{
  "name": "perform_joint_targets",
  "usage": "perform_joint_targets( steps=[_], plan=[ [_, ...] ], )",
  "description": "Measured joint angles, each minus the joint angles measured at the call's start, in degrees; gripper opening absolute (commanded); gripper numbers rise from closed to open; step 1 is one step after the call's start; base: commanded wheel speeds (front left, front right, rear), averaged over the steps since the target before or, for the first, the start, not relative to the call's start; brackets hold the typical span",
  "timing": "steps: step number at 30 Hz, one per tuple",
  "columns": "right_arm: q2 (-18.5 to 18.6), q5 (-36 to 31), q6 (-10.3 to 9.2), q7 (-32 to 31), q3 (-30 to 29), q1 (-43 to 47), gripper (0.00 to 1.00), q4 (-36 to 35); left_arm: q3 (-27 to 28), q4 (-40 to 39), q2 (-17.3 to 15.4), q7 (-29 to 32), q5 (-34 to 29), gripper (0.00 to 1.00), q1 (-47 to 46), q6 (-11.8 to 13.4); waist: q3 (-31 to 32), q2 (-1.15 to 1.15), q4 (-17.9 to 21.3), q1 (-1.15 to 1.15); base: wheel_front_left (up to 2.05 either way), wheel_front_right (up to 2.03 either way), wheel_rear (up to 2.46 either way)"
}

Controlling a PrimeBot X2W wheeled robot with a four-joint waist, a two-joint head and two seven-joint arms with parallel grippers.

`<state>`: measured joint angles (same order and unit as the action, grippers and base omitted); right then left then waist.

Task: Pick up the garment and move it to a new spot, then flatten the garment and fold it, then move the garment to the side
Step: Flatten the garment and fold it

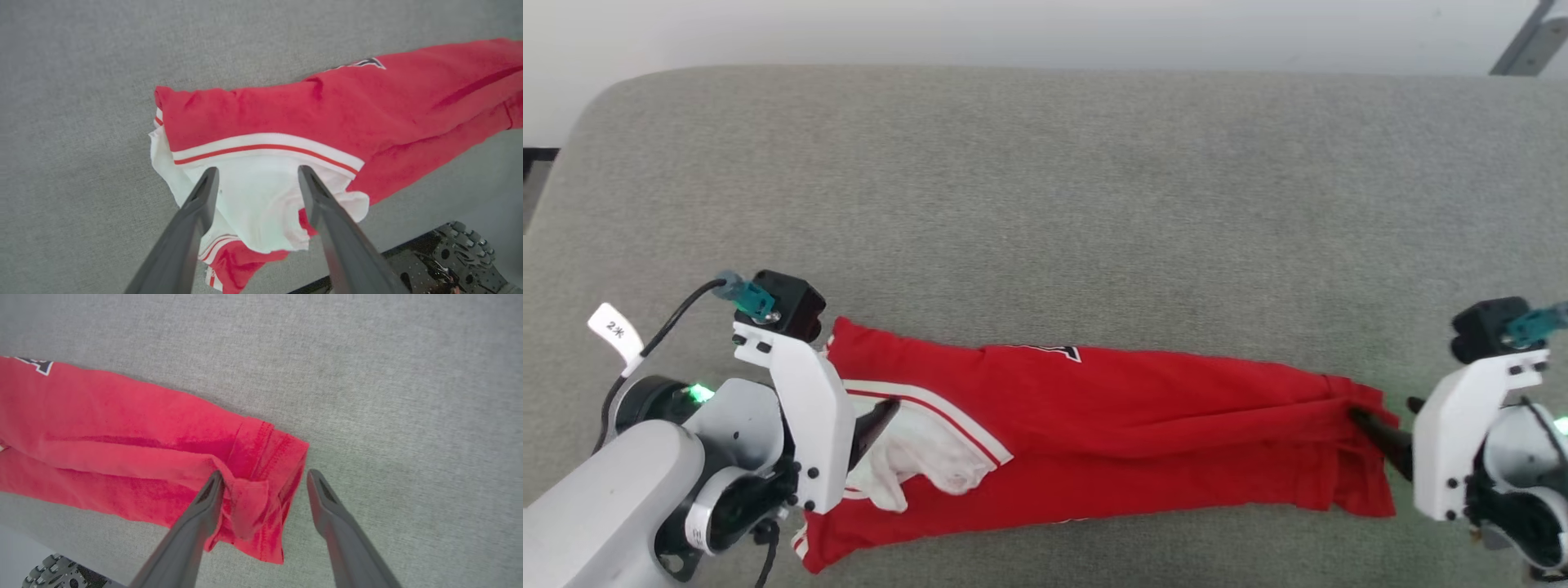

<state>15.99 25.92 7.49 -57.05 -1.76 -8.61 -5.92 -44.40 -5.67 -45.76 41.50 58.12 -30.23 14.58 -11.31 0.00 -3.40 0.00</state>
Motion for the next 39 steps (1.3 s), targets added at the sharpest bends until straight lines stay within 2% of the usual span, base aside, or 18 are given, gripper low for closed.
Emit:
perform_joint_targets(
  steps=[8,14,25,26,27,32,39],
  plan=[
    [0.02,0.57,0.00,-0.99,-5.13,0.76,1.00,3.66,3.98,-0.32,1.45,-18.02,-3.74,1.00,3.10,-3.43,0.47,0.00,-2.78,0.00,0.00,0.00,0.00],
    [-0.05,2.50,0.00,-1.01,-5.38,0.67,1.00,8.70,6.86,0.85,2.09,-29.00,-5.04,1.00,7.43,-3.55,0.48,0.00,-5.20,0.00,0.00,0.00,0.00],
    [2.09,6.54,-0.13,-0.65,-1.20,-3.41,0.99,19.96,12.59,5.32,3.97,-46.74,-5.14,1.00,14.49,-3.76,0.55,0.00,-9.07,0.00,0.00,0.00,0.00],
    [2.25,7.26,-0.24,-0.76,-0.74,-3.88,0.44,20.70,12.99,5.95,4.27,-48.10,-5.09,1.00,15.17,-3.78,0.63,0.00,-9.26,0.00,0.00,0.00,0.00],
    [2.54,7.54,-0.25,-0.74,-0.13,-4.11,0.00,21.16,13.13,6.51,4.41,-49.29,-5.09,1.00,15.75,-4.08,0.71,0.00,-9.41,0.00,0.00,0.00,0.00],
    [2.20,9.91,-0.15,1.37,0.97,-5.52,0.00,23.08,15.28,8.90,5.89,-54.41,-4.60,1.00,18.79,-5.04,0.97,0.00,-9.54,0.00,0.00,0.00,0.00],
    [3.90,12.60,0.02,2.65,0.12,-5.91,0.00,23.08,18.33,11.34,8.81,-56.22,-4.30,1.00,22.59,-7.26,1.64,0.00,-8.30,0.00,0.00,0.00,0.00]
  ],
)
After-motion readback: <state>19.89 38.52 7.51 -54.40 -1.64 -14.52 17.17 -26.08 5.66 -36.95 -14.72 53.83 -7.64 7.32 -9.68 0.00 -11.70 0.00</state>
